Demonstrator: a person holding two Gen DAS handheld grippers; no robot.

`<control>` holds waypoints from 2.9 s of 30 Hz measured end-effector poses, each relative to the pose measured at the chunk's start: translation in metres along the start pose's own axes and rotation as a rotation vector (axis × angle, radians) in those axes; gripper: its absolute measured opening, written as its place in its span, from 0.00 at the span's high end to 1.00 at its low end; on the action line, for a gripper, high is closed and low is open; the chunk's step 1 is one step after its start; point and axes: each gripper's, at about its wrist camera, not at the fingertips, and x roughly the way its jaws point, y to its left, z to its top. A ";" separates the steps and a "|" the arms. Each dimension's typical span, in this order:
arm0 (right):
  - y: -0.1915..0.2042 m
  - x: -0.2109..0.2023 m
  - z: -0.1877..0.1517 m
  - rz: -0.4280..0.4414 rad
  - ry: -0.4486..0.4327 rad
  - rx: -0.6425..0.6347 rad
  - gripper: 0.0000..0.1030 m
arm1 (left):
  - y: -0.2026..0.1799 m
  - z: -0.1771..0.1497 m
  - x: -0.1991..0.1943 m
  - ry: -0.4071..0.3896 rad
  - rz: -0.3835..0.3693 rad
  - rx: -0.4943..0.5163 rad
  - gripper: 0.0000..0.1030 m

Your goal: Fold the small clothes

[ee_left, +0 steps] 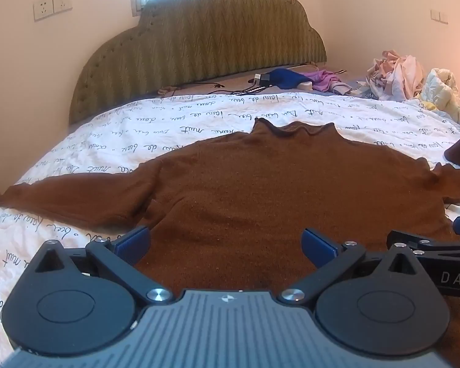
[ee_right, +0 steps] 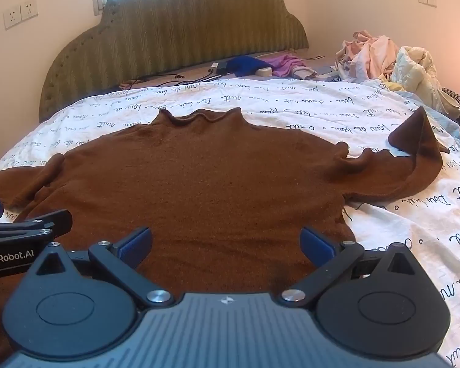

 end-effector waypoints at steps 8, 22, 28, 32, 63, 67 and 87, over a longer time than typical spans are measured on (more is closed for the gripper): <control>0.000 -0.005 -0.001 0.005 0.004 -0.004 0.00 | -0.001 0.001 -0.003 0.007 0.005 0.013 0.00; 0.002 -0.006 -0.004 0.013 0.007 -0.013 0.00 | -0.002 -0.001 -0.004 0.019 0.009 0.015 0.00; 0.002 -0.006 -0.004 0.018 0.011 -0.020 0.00 | -0.002 -0.002 -0.005 0.019 0.010 0.013 0.00; 0.002 -0.007 -0.006 0.015 0.014 -0.015 0.00 | -0.003 -0.003 -0.006 0.017 0.009 0.014 0.00; 0.001 -0.056 -0.045 -0.104 -0.023 -0.151 0.00 | 0.009 -0.035 -0.036 0.138 0.071 0.014 0.00; -0.010 -0.062 -0.046 -0.049 -0.023 -0.093 0.00 | 0.015 -0.039 -0.044 0.126 0.017 -0.041 0.00; -0.019 -0.079 -0.058 0.130 -0.011 -0.006 0.00 | 0.013 -0.052 -0.079 0.070 0.108 -0.014 0.00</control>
